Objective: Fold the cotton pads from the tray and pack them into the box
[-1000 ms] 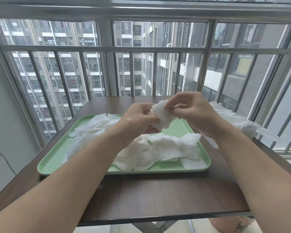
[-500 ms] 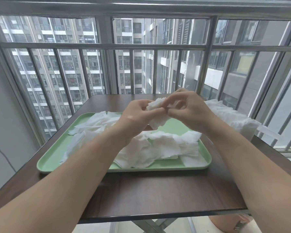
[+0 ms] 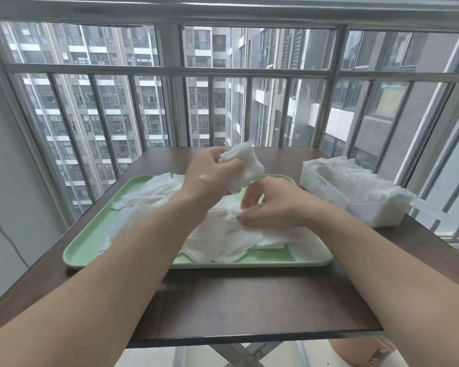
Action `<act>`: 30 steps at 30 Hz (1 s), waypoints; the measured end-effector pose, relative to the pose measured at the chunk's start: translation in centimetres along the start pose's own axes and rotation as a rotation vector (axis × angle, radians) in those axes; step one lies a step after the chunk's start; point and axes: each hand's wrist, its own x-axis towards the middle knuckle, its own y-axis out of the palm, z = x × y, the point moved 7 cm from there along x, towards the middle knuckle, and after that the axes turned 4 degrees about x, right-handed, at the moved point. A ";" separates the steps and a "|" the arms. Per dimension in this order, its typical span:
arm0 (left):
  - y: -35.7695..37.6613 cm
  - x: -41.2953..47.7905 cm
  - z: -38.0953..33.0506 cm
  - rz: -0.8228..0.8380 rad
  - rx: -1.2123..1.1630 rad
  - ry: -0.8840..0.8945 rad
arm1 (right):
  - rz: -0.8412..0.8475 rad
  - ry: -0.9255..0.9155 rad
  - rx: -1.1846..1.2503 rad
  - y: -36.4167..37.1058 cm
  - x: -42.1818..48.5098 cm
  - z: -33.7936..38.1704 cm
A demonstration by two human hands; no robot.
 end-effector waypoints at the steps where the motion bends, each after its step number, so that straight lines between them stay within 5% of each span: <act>1: 0.0 0.0 0.0 0.001 -0.011 -0.007 | -0.023 0.002 -0.006 -0.2 0.1 -0.1; 5: -0.3 0.1 0.3 -0.017 -0.041 -0.046 | -0.132 -0.009 0.151 -2.1 0.3 -1.0; 10: -0.7 0.6 1.2 -0.053 -0.121 -0.113 | -0.385 0.093 0.736 -5.6 -0.4 -3.0; 17: 0.6 0.4 2.3 0.053 -0.267 -0.231 | -0.193 0.056 1.273 -5.0 -0.8 -2.2; 30: 2.6 -0.7 0.3 0.264 -0.240 -0.088 | -0.253 0.034 0.997 -4.7 -0.6 -2.3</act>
